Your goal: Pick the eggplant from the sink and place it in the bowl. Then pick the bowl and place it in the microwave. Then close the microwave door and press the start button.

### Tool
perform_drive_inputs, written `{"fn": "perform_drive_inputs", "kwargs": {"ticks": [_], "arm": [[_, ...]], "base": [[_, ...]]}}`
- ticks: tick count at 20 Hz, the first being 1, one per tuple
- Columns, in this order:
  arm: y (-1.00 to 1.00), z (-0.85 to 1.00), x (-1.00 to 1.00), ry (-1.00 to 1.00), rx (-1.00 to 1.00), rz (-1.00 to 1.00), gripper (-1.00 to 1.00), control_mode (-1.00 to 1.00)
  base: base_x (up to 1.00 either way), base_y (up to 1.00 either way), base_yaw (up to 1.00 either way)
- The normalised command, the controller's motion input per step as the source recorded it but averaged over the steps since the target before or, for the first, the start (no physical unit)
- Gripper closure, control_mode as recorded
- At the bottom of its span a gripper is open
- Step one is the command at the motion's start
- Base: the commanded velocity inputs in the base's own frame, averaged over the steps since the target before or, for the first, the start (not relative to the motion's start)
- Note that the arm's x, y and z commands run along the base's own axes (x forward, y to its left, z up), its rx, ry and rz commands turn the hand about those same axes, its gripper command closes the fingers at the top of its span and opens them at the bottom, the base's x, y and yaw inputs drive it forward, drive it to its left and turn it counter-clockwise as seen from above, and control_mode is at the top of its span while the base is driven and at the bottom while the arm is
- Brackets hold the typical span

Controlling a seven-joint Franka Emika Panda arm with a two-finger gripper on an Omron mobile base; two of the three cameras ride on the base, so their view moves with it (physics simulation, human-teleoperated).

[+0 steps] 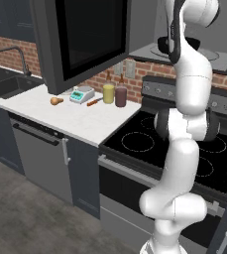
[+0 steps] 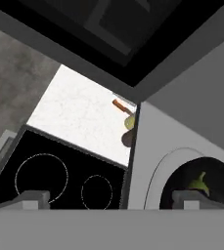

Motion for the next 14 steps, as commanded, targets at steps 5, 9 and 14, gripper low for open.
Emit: {"fn": "perform_drive_inputs", "kwargs": {"ticks": [5,9,14], "arm": [[0.5,-1.0,-1.0,-0.12,-0.03,0.05,-1.0,-1.0],[0.41,-1.0,-1.0,-0.02,0.0,0.05,-1.0,-1.0],[0.39,-0.89,-1.0,-0.16,0.0,0.05,-1.0,-1.0]], "base": [[0.0,0.0,0.0],[0.0,0.0,0.0],[0.0,0.0,0.0]]}}
